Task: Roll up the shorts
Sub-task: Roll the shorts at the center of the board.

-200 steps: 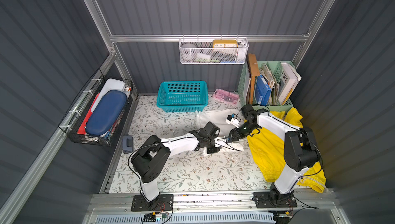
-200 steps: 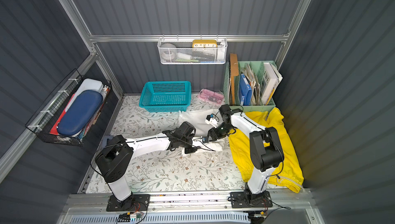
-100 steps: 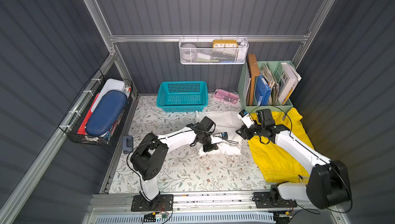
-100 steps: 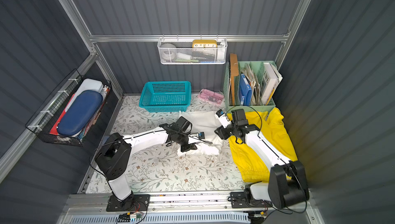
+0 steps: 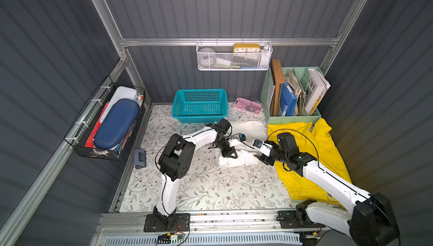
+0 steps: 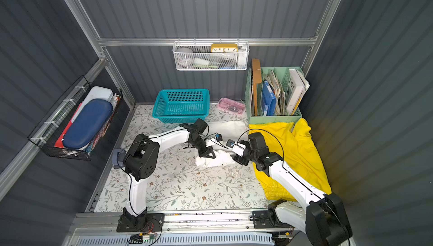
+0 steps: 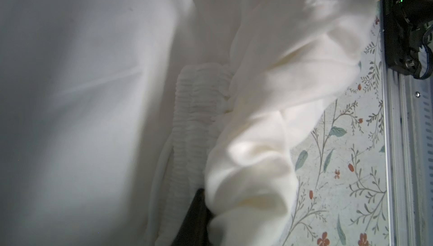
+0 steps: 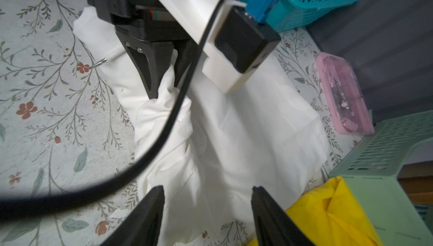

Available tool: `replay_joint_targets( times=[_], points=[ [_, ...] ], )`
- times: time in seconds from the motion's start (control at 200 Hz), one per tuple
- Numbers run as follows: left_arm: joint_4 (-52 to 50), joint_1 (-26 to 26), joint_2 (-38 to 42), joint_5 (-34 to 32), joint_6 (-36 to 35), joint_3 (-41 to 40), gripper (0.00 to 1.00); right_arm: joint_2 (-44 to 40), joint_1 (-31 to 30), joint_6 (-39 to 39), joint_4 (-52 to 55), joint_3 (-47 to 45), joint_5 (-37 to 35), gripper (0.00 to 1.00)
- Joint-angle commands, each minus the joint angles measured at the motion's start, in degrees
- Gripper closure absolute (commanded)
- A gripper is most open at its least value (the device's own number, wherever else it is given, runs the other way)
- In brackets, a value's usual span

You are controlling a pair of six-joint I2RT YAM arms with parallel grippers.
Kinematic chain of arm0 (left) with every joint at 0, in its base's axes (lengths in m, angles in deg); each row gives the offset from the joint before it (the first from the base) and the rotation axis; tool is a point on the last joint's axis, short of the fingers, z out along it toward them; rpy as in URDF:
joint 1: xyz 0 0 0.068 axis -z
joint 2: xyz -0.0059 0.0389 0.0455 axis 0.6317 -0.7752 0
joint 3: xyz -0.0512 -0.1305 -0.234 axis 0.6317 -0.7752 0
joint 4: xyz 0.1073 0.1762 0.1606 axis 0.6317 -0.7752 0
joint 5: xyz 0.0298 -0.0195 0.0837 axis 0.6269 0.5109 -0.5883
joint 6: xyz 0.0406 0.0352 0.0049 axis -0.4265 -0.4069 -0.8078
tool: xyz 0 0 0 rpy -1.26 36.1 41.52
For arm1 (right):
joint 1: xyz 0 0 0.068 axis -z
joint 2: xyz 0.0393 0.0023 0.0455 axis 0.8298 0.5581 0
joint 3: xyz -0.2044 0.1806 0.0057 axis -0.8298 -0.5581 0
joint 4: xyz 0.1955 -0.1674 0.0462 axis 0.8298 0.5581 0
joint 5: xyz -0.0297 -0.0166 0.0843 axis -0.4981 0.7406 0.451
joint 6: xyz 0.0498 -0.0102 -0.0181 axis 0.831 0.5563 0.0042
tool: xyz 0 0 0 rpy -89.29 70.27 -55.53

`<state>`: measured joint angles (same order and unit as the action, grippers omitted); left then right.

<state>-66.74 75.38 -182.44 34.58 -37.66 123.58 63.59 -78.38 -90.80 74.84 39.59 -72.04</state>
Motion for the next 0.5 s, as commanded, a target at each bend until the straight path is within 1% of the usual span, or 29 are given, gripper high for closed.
replay_joint_targets(
  times=[0.0, 0.105, 0.12, 0.185, 0.265, 0.39, 0.405, 0.495],
  points=[
    [-4.2, -1.2, -3.0, 0.2, -1.1, 1.8, 0.79, -0.2, -2.9, -9.0, -2.6, -2.4, -1.7, 0.31],
    [-5.9, -1.4, -5.0, 0.5, -1.4, 3.4, 0.78, 1.3, -5.5, -12.5, -3.2, -2.9, -2.9, 0.3],
    [-6.2, -1.5, -5.2, 0.5, -1.4, 3.6, 0.78, 1.4, -5.9, -13.0, -3.2, -3.0, -4.9, 0.3],
    [-7.2, -1.7, -6.8, 0.4, -1.4, 4.7, 0.77, 2.0, -7.5, -15.2, -3.8, -3.9, -6.1, 0.3],
    [-8.4, -2.1, -8.7, 0.4, -1.4, 6.1, 0.77, 2.5, -9.2, -17.3, -5.0, -5.0, -7.6, 0.26],
    [-9.3, -2.5, -10.6, 0.4, -1.7, 7.9, 0.77, 4.2, -11.0, -19.6, -4.8, -5.3, -10.1, 0.25],
    [-9.3, -2.5, -10.7, 0.4, -1.7, 8.0, 0.77, 5.9, -11.0, -19.8, -4.8, -5.3, -10.3, 0.25],
    [-9.5, -2.7, -11.0, 0.4, -2.0, 8.7, 0.76, 9.1, -11.5, -20.9, -6.1, -5.0, -12.7, 0.25]
  ],
)
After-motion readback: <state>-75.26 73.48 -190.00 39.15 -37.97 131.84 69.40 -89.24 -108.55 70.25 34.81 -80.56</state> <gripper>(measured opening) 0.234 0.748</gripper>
